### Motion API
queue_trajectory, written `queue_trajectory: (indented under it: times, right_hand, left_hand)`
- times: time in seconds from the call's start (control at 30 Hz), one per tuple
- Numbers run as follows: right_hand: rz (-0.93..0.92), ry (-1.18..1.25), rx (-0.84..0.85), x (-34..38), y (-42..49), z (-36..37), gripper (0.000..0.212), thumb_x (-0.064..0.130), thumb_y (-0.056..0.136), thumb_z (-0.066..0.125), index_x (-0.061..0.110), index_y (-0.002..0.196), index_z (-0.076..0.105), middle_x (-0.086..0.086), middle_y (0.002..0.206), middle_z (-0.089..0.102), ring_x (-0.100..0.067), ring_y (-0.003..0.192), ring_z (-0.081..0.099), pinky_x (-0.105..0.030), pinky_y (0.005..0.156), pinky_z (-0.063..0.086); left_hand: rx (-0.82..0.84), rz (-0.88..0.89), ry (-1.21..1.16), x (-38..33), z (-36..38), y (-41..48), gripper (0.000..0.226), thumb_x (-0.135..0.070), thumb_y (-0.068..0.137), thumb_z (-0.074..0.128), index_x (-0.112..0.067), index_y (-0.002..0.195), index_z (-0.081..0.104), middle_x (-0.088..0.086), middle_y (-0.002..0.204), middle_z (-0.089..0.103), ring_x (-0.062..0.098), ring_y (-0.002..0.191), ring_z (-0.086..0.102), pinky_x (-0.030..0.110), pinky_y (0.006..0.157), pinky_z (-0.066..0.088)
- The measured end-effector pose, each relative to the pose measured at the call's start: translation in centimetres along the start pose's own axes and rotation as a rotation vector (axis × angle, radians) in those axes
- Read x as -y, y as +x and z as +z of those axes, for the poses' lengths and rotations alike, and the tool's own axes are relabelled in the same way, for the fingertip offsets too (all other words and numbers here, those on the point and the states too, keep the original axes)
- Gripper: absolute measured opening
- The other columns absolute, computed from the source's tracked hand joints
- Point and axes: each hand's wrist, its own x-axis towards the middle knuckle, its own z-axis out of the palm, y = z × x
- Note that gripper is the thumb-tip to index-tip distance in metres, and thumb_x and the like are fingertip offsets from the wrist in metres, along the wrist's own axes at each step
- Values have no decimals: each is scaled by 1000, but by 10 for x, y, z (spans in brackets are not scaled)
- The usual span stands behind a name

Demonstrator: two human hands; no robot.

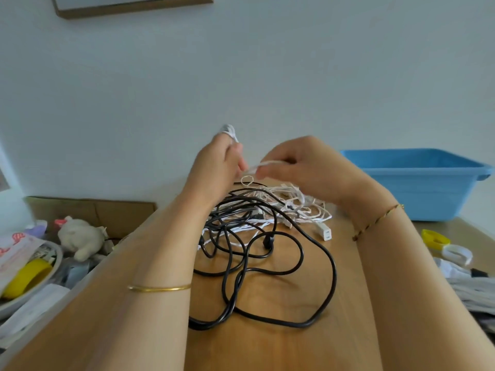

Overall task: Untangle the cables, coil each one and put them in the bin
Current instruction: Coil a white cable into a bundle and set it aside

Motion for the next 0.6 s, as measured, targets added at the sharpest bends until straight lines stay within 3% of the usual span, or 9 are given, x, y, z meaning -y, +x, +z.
queue_trajectory:
  times: [0.07, 0.13, 0.27, 0.33, 0.47, 0.6]
  right_hand:
    - [-16, 64, -162, -5, 0, -6, 12, 21, 86, 66, 12, 86, 74, -6, 82, 70, -20, 73, 59, -30, 67, 46]
    - [-12, 106, -264, -10, 0, -8, 9, 17, 86, 66, 12, 86, 73, -7, 85, 71, -22, 81, 62, -32, 72, 47]
    - [-15, 177, -443, -16, 3, -6, 6, 14, 86, 65, 14, 83, 71, -2, 80, 69, -13, 70, 58, -27, 69, 47]
    - [-7, 207, -530, -20, 4, -6, 7, 16, 86, 66, 16, 81, 70, -10, 80, 70, -13, 66, 54, -28, 64, 46]
    - [6, 188, -525, -24, 3, 0, 14, 24, 88, 64, 13, 83, 72, -8, 70, 65, -2, 51, 41, -14, 51, 33]
    - [55, 185, -402, -22, 4, 6, 30, 32, 92, 57, 17, 67, 66, 0, 55, 40, -7, 50, 31, -25, 52, 28]
  left_hand:
    - [166, -17, 64, -3, 3, -1, 31, -24, 104, 32, -6, 109, 57, -2, 75, 65, 9, 63, 60, 22, 65, 46]
    - [284, -45, -16, -7, 5, -2, 32, -27, 105, 31, -10, 103, 58, -2, 67, 63, 10, 55, 57, 25, 61, 44]
    - [472, -182, -454, -16, 4, -6, 39, -27, 105, 30, -3, 113, 60, -2, 51, 54, 12, 44, 42, 21, 46, 42]
    - [566, -205, -662, -14, 1, -6, 44, -27, 105, 27, 1, 115, 59, -3, 46, 47, 9, 42, 34, 19, 40, 37]
    - [729, -221, -948, -14, -6, -4, 47, -28, 98, 28, 3, 111, 61, -5, 42, 40, 4, 37, 27, 16, 35, 31]
    - [1020, -280, -1290, -8, -12, -3, 49, -24, 99, 30, 12, 121, 54, -2, 44, 44, 4, 38, 28, 14, 34, 37]
